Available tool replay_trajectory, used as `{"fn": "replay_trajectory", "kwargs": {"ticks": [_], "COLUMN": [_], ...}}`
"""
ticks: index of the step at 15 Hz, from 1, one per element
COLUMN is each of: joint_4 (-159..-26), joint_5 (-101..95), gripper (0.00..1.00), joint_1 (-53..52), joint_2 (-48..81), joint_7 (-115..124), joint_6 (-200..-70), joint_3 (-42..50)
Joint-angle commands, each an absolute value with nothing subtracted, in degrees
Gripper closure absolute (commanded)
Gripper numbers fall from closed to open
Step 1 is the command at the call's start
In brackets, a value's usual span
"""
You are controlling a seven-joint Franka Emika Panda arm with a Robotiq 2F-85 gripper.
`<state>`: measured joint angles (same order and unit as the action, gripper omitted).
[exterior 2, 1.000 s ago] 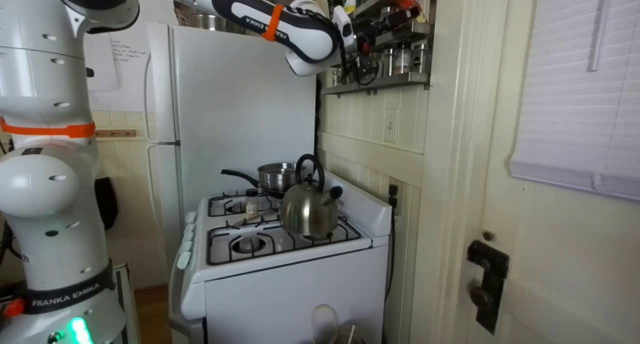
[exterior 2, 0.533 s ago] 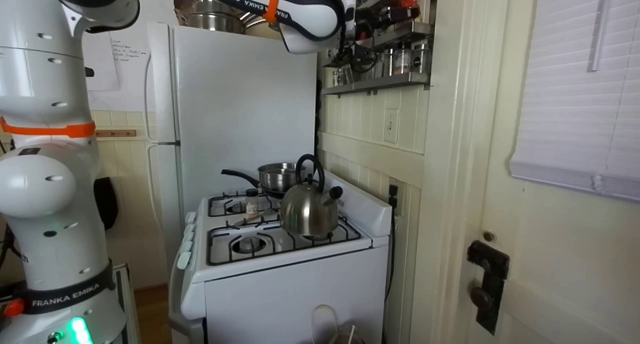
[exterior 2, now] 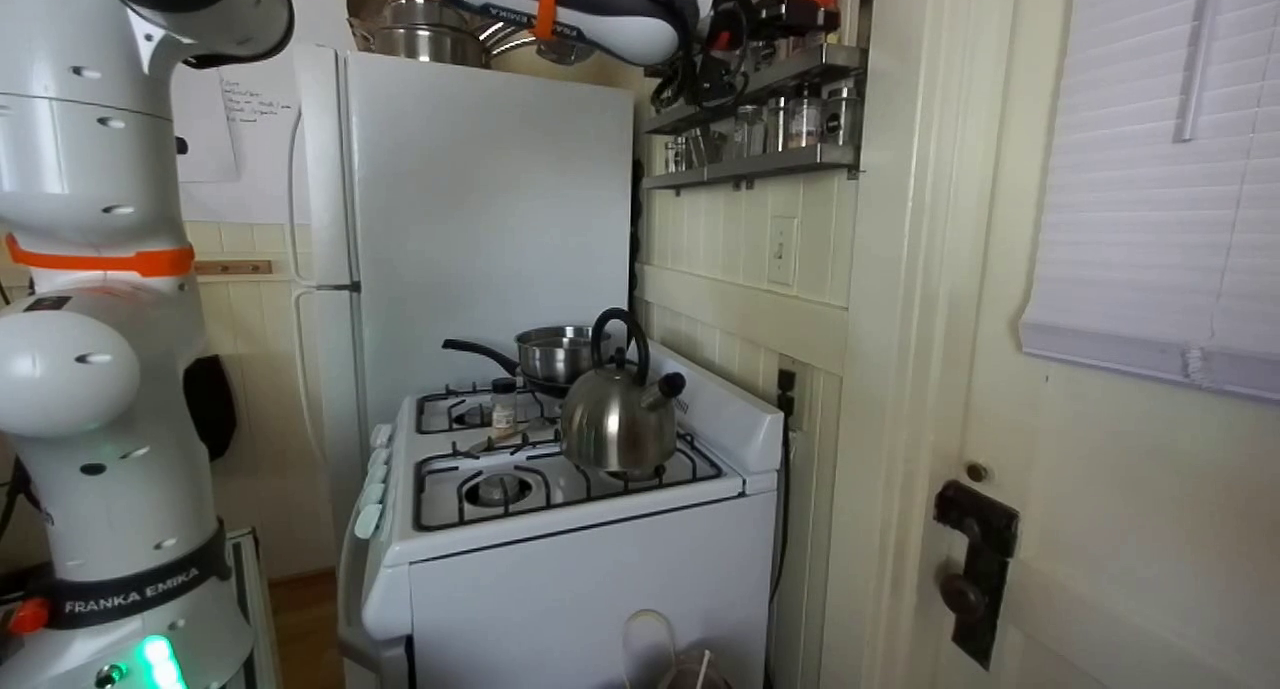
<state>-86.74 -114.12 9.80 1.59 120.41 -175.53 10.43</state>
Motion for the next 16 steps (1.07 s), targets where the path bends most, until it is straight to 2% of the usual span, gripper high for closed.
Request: {"fn": "replay_trajectory", "kwargs": {"ticks": [1,11,12,13,16], "joint_4": [-88.73,-88.23,-88.43,-88.73,-90.89], "joint_5": [-100.38,-69.88,-67.12,-64.42,-57.36], "gripper": [0.76,0.76,0.26,0.25,0.05], "joint_1": [10.67,9.77,9.95,10.06,10.39], "joint_2": [3.36,5.84,5.82,5.74,4.88], "joint_7": [104.5,65.14,62.82,60.4,52.69], "joint_6": [-178.59,-173.53,-173.94,-173.93,-174.11], "joint_3": [10.64,7.26,6.92,6.52,5.24]}}
